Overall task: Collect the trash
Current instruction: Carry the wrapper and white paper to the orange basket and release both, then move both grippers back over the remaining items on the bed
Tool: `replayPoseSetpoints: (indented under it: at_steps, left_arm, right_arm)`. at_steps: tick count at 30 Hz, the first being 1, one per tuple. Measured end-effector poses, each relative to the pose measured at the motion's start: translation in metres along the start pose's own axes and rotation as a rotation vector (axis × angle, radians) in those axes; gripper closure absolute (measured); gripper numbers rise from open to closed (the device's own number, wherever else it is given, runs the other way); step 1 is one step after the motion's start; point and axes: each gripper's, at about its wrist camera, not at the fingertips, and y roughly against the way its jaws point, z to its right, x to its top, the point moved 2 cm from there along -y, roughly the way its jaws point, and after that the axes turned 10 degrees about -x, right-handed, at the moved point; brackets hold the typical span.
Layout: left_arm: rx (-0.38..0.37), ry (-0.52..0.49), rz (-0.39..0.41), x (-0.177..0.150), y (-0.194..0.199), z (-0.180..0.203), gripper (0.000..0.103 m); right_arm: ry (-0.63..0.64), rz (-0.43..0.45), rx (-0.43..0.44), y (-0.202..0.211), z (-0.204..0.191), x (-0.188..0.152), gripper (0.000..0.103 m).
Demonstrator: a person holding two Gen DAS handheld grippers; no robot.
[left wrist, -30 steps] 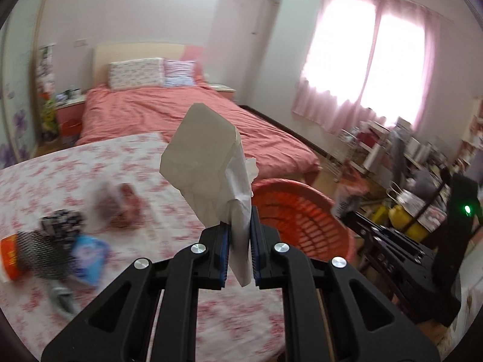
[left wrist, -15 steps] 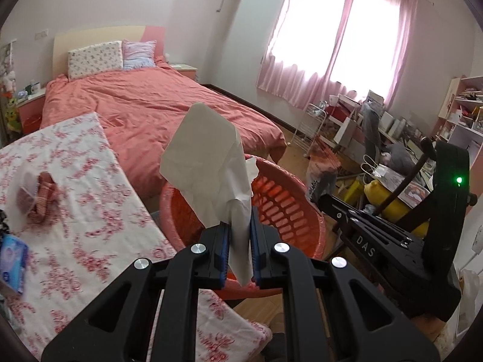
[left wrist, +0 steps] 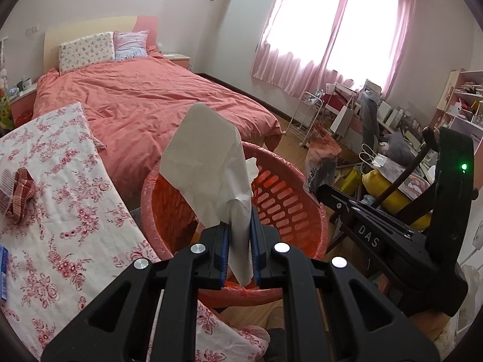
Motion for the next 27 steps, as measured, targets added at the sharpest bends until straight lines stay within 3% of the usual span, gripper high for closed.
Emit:
replayPoseSetpoints:
  at_steps: [3, 5, 8, 13, 19, 27]
  left_arm:
    - [0.008, 0.013, -0.009, 0.000, -0.005, -0.002, 0.085]
    - [0.013, 0.023, -0.015, -0.001, -0.007, -0.004, 0.075]
    - [0.023, 0.033, -0.025, -0.004, -0.009, -0.009, 0.067]
    - [0.052, 0.066, -0.031, -0.007, -0.006, -0.020, 0.064]
    - [0.131, 0.073, 0.008, -0.010, 0.021, -0.031, 0.054]
    - [0.263, 0.070, 0.063, -0.019, 0.074, -0.057, 0.048]
  right_arm:
    - [-0.012, -0.005, 0.008, -0.002, -0.001, 0.002, 0.094]
    - [-0.018, -0.008, 0.014, -0.004, 0.000, 0.003, 0.093]
    - [-0.007, -0.006, 0.007, -0.005, -0.001, 0.003, 0.086]
    - [0.011, -0.007, -0.009, -0.004, -0.001, -0.001, 0.076]
    - [0.035, 0.025, -0.030, 0.009, -0.002, 0.000, 0.062]
    - [0.099, 0.039, 0.004, 0.028, -0.035, -0.008, 0.061]
